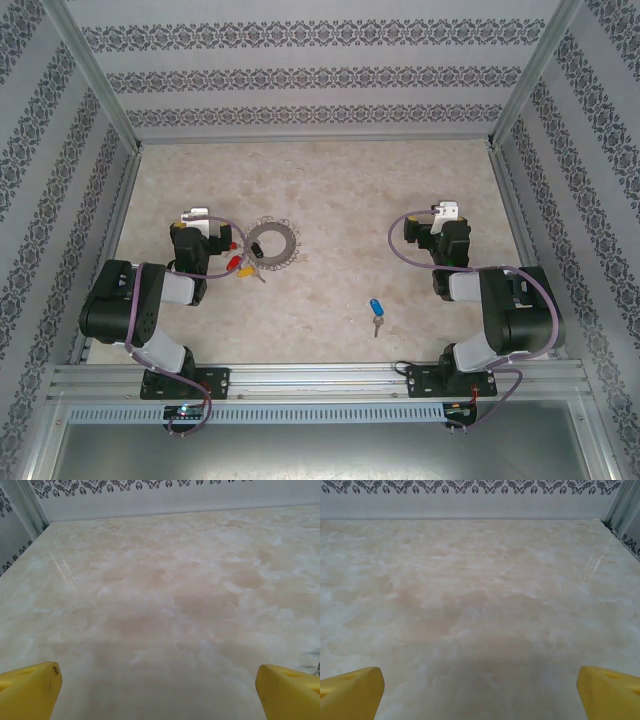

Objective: Put the keys on the keyring

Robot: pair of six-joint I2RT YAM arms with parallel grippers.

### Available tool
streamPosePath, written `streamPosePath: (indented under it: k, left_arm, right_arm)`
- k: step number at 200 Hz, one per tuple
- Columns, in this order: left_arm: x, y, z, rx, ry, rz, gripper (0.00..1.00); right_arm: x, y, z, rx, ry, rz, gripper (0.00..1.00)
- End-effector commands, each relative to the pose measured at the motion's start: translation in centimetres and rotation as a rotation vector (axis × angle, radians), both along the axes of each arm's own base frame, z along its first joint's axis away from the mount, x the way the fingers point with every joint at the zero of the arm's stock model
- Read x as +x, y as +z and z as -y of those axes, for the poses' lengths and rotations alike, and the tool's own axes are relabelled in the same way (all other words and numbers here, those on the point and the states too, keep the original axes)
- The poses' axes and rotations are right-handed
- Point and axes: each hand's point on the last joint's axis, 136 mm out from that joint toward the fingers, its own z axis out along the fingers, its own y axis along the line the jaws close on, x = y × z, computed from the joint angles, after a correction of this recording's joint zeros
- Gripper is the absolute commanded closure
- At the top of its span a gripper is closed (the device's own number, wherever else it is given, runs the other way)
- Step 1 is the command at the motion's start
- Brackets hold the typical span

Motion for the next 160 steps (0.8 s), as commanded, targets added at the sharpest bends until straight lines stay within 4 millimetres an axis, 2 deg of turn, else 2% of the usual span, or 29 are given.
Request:
streamPosePath:
  k: [1,160]
  left_arm:
    - [0.26,0.38,0.42,-0.006,-0.025,0.019,0.00]
    - [0.14,0.50,0.36,-0.007,-0.022,0.028,0.00]
  right_arm:
    - [0.49,0.94,0.41,0.006,-0.017,0.028,0.02]
    - [0.45,0.95,0.71,0.028,-0.016,0.031,0.02]
